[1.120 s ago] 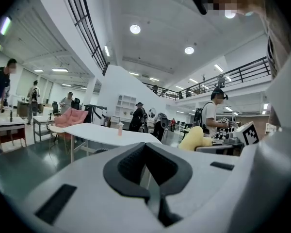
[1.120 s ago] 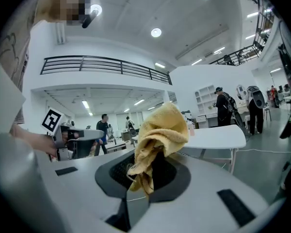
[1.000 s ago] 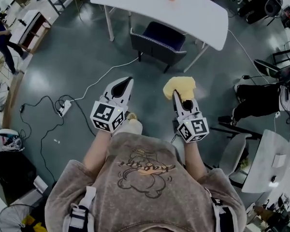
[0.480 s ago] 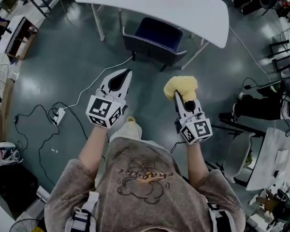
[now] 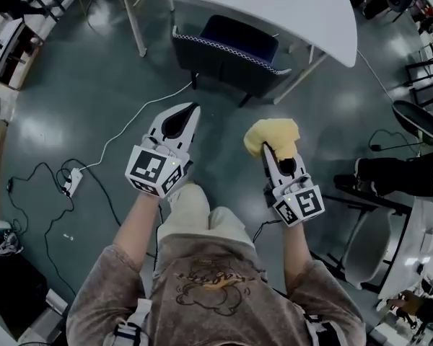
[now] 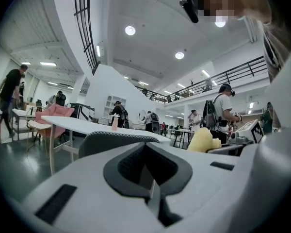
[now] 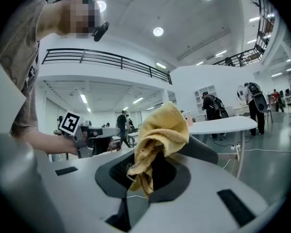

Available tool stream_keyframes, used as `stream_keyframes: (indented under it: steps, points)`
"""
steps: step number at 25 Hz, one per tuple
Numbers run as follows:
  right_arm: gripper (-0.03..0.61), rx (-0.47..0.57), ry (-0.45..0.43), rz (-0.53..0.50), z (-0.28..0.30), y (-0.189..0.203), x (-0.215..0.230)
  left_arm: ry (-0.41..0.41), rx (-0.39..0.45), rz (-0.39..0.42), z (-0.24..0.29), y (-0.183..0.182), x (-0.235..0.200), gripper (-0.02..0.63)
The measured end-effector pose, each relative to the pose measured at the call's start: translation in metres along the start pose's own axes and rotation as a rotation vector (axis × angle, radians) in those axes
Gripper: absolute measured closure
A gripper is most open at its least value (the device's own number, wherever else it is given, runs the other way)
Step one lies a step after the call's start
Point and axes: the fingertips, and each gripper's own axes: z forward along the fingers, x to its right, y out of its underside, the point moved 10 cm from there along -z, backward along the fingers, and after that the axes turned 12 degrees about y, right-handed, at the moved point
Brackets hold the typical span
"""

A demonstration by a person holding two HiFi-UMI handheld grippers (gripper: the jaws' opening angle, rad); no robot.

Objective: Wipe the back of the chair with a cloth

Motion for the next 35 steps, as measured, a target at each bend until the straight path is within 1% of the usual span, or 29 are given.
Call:
stream_keyframes:
  steps: [4, 6, 10, 14, 16, 20, 23, 28, 31, 35]
  points:
    - [0.512, 0.025, -0.045, 0.009, 0.018, 0.045, 0.011, 0.014, 0.017, 0.029, 0.013, 0.046, -0.021, 0.604]
    - [0.512, 0.032, -0.064, 0.006, 0.026, 0.070, 0.016, 0.020, 0.030, 0.024, 0.016, 0.072, -0.031, 0.604]
    - [0.512, 0.064, -0.072, 0.001, 0.040, 0.120, 0.027, 0.014, 0.057, 0.028, 0.024, 0.126, -0.045, 0.604]
    - [0.512, 0.075, -0.075, -0.001, 0.045, 0.172, 0.034, 0.009, 0.058, 0.060, 0.027, 0.180, -0.049, 0.604]
    - [0.512, 0.071, -0.094, -0.011, 0.047, 0.195, 0.036, 0.010, 0.062, 0.065, 0.026, 0.204, -0.049, 0.604]
    - [0.514, 0.067, -0.132, 0.038, 0.048, 0.227, 0.037, 0.005, 0.071, 0.067, 0.023, 0.240, -0.049, 0.604]
    - [0.514, 0.069, -0.134, 0.010, 0.045, 0.240, 0.037, 0.008, 0.075, 0.071, 0.022, 0.254, -0.043, 0.604]
    - [0.514, 0.069, -0.142, -0.019, 0.042, 0.244, 0.034, 0.016, 0.077, 0.089, 0.020, 0.264, -0.029, 0.604]
    - [0.514, 0.076, -0.141, -0.025, 0.040, 0.239, 0.034, 0.020, 0.071, 0.102, 0.017, 0.265, -0.024, 0.604]
    - [0.514, 0.096, -0.139, -0.056, 0.041, 0.222, 0.041, 0.019, 0.069, 0.106, 0.019, 0.265, -0.019, 0.604]
